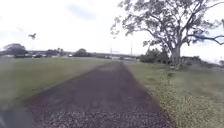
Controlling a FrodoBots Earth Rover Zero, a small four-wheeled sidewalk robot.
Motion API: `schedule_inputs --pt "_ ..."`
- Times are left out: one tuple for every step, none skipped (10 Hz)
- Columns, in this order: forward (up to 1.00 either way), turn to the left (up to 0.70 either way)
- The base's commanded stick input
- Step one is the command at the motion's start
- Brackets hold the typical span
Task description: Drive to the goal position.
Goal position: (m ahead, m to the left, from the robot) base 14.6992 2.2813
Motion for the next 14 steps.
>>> schedule_inputs --pt "0.5 0.0" --pt "0.5 0.0" --pt "0.5 0.0" --pt "0.5 0.0" --pt "0.5 0.0" --pt "0.5 0.0" --pt "0.5 0.0" --pt "0.5 0.0" --pt "0.5 0.0" --pt "0.5 0.0" --pt "0.5 0.0" --pt "0.5 0.0" --pt "0.5 0.0" --pt "0.5 0.0"
